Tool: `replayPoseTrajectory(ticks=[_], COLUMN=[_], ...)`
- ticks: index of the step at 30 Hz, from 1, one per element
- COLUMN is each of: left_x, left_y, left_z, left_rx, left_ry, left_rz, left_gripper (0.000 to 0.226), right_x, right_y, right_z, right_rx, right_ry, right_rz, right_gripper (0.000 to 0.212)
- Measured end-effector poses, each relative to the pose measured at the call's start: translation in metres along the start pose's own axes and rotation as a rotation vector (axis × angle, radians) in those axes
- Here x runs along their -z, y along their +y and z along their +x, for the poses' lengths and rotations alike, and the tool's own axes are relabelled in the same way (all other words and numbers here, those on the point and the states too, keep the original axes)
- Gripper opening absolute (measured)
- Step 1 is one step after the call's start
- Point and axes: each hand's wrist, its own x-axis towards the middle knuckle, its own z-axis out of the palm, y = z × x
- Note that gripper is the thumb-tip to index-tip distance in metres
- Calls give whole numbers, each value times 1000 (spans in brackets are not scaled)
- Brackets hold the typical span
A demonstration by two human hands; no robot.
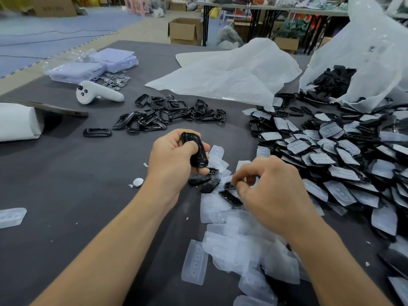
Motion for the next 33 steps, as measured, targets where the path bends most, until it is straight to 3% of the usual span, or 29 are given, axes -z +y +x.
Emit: replayPoseTrajectory(ticks=[4,8,13,22,27,33], left_x=[-1,-2,-3,-3,-10,-9], left_y=[-4,-6,-9,-3,-2,1], left_z=[0,-2,-3,-10,-17,-18], left_rx=[11,5,-15,-32,-48,61], left_ry=[-41,-73,-91,-121,-200,-316], left_rz=[56,109,159,109,54,-4], left_gripper=[28,28,27,32,34,28], right_x=[5,-14,-20,-12,-14,-13], right_y=[-8,-17,-14,-9,-2,1], right_z=[-5,-10,-11,-1,1,4], right_rx=[-5,5,-10,-258,-284,-325], right_ry=[-228,-303,-183,-41,157,285], right_rz=[91,-57,39,748,583,602], right_gripper=[6,29,3,16,22,12])
